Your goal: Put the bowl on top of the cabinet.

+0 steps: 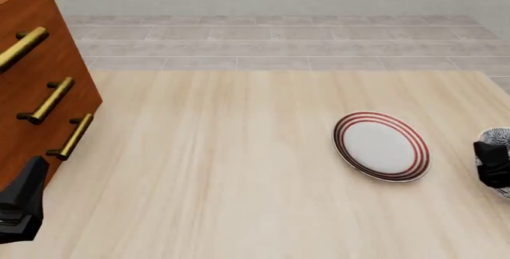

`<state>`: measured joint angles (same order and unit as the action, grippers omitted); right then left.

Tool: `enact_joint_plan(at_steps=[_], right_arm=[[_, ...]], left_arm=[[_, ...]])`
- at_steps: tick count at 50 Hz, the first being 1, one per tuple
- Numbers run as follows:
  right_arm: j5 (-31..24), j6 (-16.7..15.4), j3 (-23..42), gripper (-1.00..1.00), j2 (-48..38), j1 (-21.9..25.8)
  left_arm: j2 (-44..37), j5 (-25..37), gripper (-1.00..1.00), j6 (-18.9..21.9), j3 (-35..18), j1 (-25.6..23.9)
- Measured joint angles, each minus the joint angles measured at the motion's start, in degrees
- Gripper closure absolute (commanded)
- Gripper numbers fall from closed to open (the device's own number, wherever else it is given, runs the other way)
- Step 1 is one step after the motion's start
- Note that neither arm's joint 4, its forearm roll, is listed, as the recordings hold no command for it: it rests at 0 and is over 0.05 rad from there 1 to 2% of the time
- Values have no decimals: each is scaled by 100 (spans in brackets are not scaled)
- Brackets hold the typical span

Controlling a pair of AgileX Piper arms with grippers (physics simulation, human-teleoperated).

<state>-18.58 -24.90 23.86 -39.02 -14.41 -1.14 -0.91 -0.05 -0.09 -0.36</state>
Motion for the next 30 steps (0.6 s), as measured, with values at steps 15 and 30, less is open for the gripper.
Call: enact_joint_plan(at_steps=[15, 30], right_arm=[[555, -255, -12, -100, -785, -172], [1079, -376, -1, -100, -1522, -283]], left_arm=[[30, 29, -100, 0, -1, -1], [26, 25, -100, -1, 1, 0]])
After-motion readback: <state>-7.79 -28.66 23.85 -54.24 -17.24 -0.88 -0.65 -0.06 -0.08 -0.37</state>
